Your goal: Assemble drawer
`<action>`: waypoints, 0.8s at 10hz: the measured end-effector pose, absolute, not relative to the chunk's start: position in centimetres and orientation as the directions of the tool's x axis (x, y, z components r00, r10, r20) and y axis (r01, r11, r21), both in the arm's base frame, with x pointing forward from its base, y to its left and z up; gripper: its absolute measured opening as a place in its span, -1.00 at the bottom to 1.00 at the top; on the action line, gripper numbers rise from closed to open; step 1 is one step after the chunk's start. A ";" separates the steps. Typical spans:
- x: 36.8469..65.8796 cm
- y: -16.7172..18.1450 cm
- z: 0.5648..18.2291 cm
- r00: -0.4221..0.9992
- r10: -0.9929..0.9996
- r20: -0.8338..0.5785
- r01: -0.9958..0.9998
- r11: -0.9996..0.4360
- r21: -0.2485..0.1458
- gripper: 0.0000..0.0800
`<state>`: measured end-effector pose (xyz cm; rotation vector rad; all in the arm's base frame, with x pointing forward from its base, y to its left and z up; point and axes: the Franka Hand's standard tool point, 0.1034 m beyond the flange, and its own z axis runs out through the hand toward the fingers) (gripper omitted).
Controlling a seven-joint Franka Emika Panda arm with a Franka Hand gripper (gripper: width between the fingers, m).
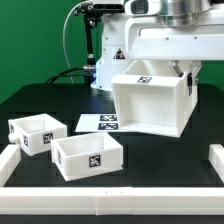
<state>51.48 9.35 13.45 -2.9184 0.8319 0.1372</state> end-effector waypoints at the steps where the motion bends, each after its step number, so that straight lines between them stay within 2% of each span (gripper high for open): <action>1: 50.2 9.6 12.3 0.816 -0.565 -0.124 -0.574 -0.817 -0.057 -0.84; 4: 48.3 9.2 10.4 0.766 -0.623 -0.159 -0.633 -0.774 -0.011 -0.84; 6: 48.6 8.3 9.6 0.775 -0.616 -0.141 -0.624 -0.781 -0.020 -0.84; 8: 48.5 8.6 9.6 0.778 -0.611 -0.142 -0.620 -0.784 -0.020 -0.84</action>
Offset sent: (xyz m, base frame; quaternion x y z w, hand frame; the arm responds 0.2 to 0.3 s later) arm -0.0216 -0.0162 -0.0205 -0.0530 0.0154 0.0743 0.9957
